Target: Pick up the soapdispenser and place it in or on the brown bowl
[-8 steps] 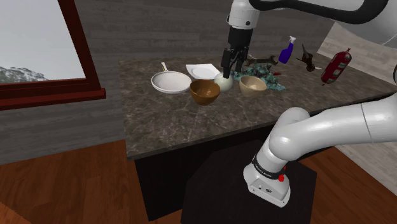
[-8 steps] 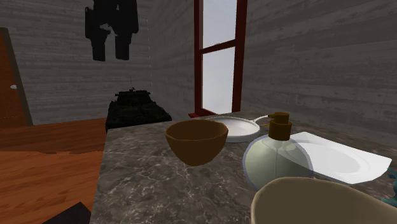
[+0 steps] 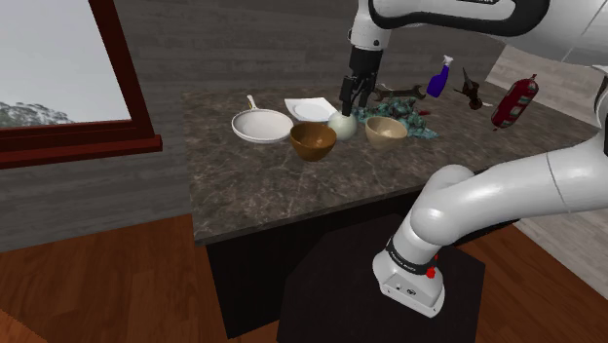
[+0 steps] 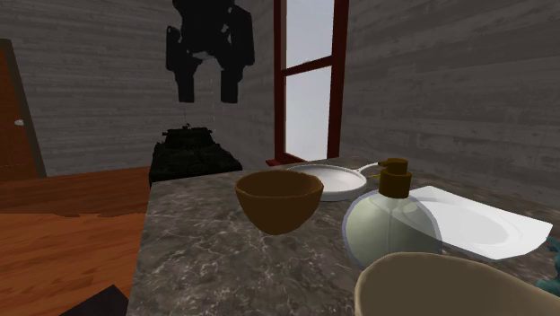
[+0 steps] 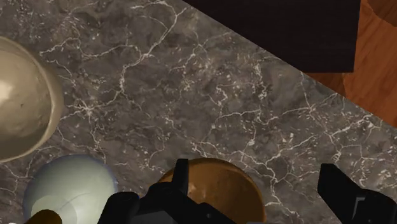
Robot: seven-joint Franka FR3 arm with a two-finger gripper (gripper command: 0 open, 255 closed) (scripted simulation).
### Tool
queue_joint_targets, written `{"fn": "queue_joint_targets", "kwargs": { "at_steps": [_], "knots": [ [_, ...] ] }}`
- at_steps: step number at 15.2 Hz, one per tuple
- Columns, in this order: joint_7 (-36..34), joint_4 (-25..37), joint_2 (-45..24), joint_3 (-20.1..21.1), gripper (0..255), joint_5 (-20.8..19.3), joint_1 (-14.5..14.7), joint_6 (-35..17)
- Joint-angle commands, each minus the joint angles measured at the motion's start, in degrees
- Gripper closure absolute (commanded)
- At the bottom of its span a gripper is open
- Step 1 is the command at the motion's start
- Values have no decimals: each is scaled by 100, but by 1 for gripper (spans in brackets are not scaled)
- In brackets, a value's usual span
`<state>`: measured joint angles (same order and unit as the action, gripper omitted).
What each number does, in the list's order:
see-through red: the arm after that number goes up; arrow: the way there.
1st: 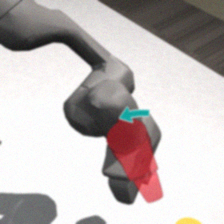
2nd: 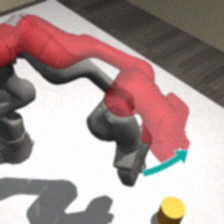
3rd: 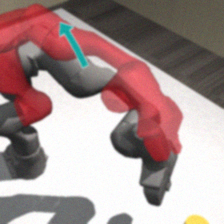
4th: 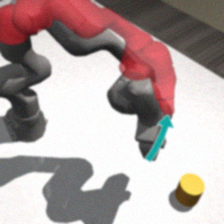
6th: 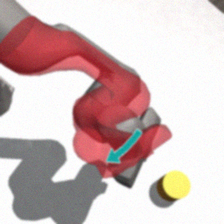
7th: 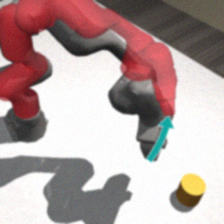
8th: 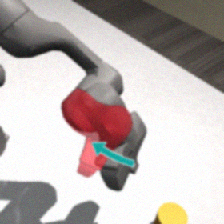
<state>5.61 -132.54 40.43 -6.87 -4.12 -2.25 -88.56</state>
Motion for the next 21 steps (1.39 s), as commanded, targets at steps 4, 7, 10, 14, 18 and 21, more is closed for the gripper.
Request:
{"fn": "queue_joint_targets", "kwargs": {
  "at_steps": [4, 7, 10, 14, 18, 21],
  "knots": [
    [584, 160, -590, -518, 0, -317, -127, -599],
    [929, 328, -998, -825, 0, -434, -183, -946],
    [1282, 558, -1452, -1126, 0, -485, -225, -1276],
    [1779, 963, -2125, -1519, 0, -434, -262, -1677],
    [2320, 1481, -2875, -1890, 0, -223, -298, -2013],
    [2536, 1638, -3185, -2014, 0, -97, -329, -2190]
  ]
}}
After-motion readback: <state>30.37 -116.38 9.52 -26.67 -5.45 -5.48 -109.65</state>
